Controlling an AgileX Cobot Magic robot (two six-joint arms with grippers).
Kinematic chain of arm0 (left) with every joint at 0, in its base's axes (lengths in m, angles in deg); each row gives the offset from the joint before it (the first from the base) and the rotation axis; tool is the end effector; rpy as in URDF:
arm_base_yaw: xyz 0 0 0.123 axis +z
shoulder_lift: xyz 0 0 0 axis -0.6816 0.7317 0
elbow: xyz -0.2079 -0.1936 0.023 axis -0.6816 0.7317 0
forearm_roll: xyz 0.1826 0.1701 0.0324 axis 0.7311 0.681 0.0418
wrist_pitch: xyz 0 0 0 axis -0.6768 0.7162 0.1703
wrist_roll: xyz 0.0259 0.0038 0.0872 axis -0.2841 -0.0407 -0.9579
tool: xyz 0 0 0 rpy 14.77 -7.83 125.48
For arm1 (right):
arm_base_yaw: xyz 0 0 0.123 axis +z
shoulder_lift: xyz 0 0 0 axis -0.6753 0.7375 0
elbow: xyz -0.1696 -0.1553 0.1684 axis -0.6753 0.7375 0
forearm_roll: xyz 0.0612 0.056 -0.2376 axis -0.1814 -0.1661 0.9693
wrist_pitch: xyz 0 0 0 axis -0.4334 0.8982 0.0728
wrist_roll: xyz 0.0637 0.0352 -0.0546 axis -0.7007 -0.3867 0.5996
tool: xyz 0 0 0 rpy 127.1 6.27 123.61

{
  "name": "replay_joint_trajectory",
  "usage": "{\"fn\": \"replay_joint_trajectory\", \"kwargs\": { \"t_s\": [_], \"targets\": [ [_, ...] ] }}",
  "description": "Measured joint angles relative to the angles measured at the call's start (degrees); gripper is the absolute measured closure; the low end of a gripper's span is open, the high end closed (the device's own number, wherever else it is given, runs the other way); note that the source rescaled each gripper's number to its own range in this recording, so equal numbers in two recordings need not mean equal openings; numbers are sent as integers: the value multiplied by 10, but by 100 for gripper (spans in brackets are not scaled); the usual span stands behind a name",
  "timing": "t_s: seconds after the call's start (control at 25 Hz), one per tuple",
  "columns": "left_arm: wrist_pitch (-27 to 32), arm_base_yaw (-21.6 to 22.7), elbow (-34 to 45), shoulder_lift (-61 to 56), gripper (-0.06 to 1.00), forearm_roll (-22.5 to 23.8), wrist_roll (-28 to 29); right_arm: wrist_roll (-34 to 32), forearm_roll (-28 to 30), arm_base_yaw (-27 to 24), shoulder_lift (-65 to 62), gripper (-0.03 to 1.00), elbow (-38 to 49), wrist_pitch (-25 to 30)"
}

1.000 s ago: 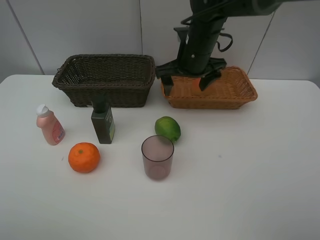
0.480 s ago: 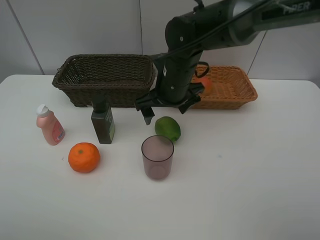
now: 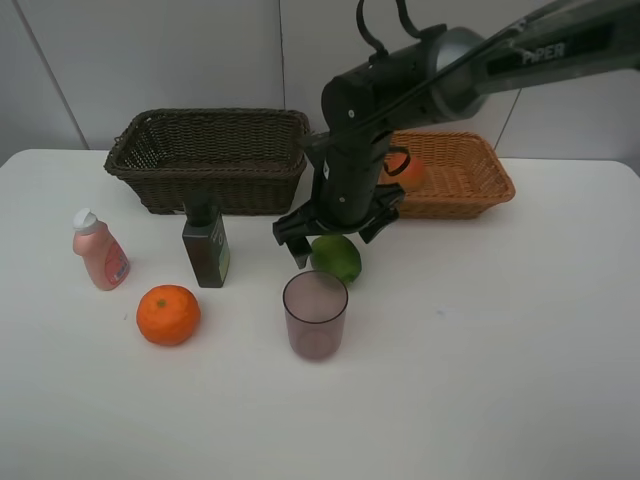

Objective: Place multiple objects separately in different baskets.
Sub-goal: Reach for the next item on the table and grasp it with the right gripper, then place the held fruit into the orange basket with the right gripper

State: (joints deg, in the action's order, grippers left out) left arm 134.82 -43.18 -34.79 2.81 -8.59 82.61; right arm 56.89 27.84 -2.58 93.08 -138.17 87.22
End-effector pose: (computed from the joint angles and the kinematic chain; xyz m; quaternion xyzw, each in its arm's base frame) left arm -0.0066 0.0018 0.2790 -0.0038 0.8500 0.0067 0.5267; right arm 0.3348 0.2638 0.1464 -0.2249 0.9664 -0.0145 0.1239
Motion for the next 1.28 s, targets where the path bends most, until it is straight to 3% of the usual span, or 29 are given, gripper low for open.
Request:
{"fn": "replay_joint_trajectory", "kwargs": {
  "t_s": [0.64, 0.76, 0.88, 1.0, 1.28],
  "targets": [
    [0, 0, 0, 0, -6, 0, 0, 0, 3, 0, 41, -2, 0, -25],
    [0, 0, 0, 0, -6, 0, 0, 0, 3, 0, 41, 12, 0, -27],
    [0, 0, 0, 0, -6, 0, 0, 0, 3, 0, 43, 39, 0, -28],
    [0, 0, 0, 0, -6, 0, 0, 0, 3, 0, 49, 86, 0, -28],
    [0, 0, 0, 0, -6, 0, 0, 0, 3, 0, 50, 89, 0, -27]
  ]
}}
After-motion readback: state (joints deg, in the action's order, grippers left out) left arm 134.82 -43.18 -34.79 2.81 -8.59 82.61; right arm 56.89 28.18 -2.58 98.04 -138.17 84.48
